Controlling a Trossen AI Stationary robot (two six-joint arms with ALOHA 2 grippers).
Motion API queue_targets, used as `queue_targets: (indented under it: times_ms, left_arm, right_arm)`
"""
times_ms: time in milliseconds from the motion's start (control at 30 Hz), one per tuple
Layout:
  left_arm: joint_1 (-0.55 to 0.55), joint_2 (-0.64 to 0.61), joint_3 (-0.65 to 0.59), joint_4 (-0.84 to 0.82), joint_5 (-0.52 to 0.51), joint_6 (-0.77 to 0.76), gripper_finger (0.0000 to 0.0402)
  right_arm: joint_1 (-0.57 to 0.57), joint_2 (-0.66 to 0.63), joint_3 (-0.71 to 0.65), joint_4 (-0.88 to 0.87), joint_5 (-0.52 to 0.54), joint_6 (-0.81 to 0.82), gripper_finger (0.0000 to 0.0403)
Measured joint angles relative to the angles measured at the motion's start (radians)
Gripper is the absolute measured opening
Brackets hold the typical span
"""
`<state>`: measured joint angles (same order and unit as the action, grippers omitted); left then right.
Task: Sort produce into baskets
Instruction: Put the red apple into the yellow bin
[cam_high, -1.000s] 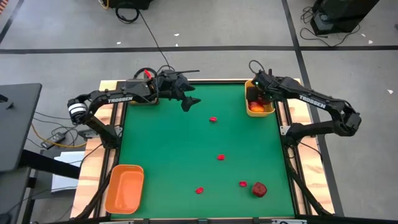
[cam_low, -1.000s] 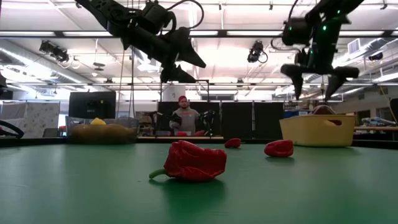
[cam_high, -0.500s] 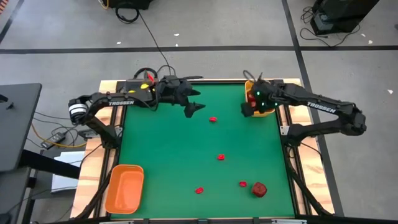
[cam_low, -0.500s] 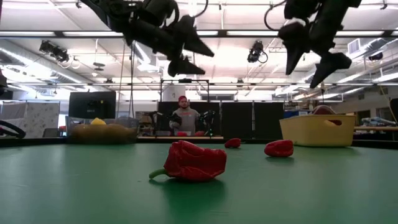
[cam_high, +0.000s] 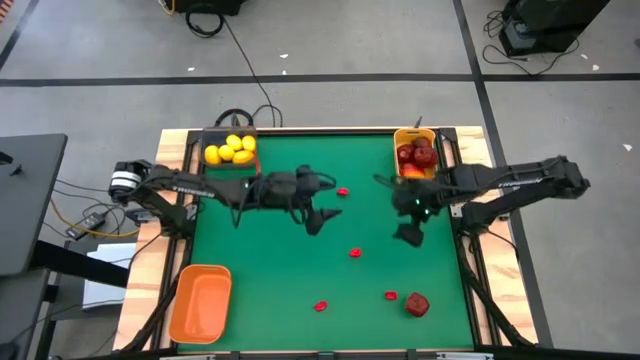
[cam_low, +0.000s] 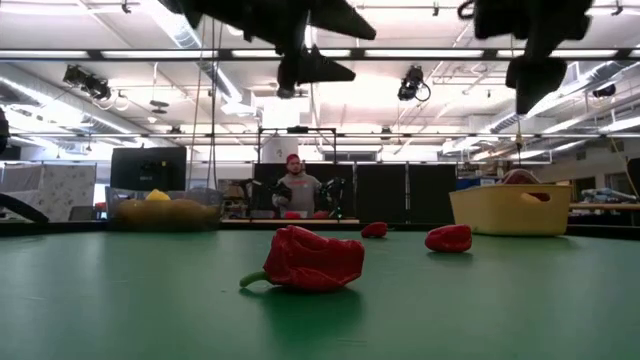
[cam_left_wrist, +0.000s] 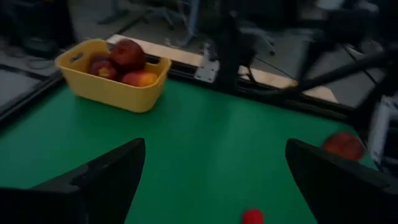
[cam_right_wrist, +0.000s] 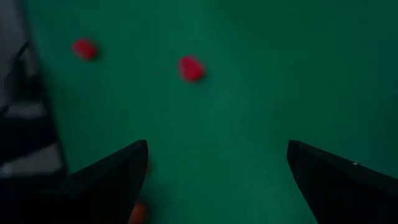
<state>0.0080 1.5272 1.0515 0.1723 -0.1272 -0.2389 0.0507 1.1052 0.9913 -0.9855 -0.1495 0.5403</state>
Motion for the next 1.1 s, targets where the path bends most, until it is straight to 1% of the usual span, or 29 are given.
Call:
queue_targets:
  times_ms: [67,133,200,267,433,567,767,900,1000,1100]
  left_arm:
    - [-0.05,0.0,0.0,0.012,-0.081,-0.033,0.0393]
    - [-0.096,0.0,0.0,0.022,-0.133,-0.056,0.0393]
    - [-0.139,0.0,0.0,0.021,-0.17,-0.08,0.0393]
    - [-0.179,0.001,0.0,0.02,-0.197,-0.091,0.0393]
    - [-0.262,0.014,0.0,0.032,-0.267,-0.085,0.0393]
    - [-0.293,0.041,-0.001,0.085,-0.264,-0.056,0.0393]
    - [-0.306,0.066,-0.001,0.139,-0.258,-0.056,0.0393]
    - [-0.306,0.066,-0.001,0.138,-0.253,-0.055,0.0393]
    - [-0.306,0.066,-0.001,0.138,-0.253,-0.04,0.0393]
    - [-0.305,0.066,-0.001,0.138,-0.253,-0.026,0.0393]
  right_arm:
    - [0.061,0.002,0.0,0.016,-0.015,-0.011,0.0394]
    - [0.107,0.001,0.0,0.026,-0.036,-0.013,0.0394]
    - [0.144,0.001,0.0,0.029,-0.063,-0.016,0.0394]
    - [0.179,0.002,0.0,0.032,-0.067,-0.01,0.0393]
    - [0.288,0.008,0.0,0.032,-0.033,0.02,0.0378]
    - [0.39,0.015,0.0,0.036,0.033,0.028,0.0361]
    - [0.546,0.031,0.0,0.067,0.068,0.029,0.0345]
    - [0.674,0.068,0.0,0.077,0.127,0.081,0.0345]
    - [0.753,0.11,0.0,0.113,0.13,0.114,0.0348]
    - [0.799,0.158,0.0,0.162,0.13,0.136,0.0354]
